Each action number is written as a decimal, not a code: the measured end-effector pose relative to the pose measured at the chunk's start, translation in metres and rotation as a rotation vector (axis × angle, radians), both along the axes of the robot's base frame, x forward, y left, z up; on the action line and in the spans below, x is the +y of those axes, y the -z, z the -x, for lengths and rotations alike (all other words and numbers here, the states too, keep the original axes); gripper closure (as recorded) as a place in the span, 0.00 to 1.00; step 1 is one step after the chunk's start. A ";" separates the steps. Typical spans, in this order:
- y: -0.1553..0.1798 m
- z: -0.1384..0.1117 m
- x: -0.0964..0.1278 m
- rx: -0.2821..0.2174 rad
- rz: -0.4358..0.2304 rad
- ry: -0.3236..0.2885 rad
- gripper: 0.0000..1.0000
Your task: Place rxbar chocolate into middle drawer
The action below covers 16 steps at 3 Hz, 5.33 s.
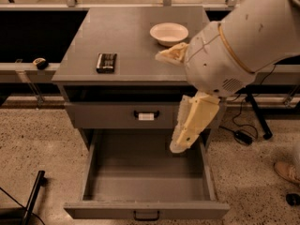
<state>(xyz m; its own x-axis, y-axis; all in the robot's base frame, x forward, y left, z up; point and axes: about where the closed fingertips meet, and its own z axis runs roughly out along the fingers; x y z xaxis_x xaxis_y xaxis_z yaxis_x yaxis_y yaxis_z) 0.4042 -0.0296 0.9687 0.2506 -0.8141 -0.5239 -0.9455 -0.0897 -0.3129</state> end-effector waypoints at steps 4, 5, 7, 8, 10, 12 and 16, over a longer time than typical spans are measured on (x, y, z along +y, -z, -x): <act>0.058 -0.112 0.018 -0.020 -0.237 -0.027 0.00; 0.067 -0.165 0.062 -0.040 -0.271 -0.028 0.00; 0.071 -0.213 0.074 -0.065 -0.340 -0.023 0.00; 0.081 -0.272 0.087 -0.051 -0.474 0.074 0.00; 0.108 -0.322 0.123 0.077 -0.463 0.266 0.00; 0.132 -0.350 0.170 0.229 -0.497 0.236 0.00; 0.123 -0.347 0.170 0.260 -0.641 0.200 0.96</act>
Offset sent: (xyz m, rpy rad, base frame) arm 0.0358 -0.0267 -0.0310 0.1603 -0.0178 -0.0315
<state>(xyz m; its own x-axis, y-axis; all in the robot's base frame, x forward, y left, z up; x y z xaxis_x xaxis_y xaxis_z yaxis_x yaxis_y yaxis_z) 0.7511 0.1400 0.8460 -0.0692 -0.3439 -0.9364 -0.9757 0.2192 -0.0083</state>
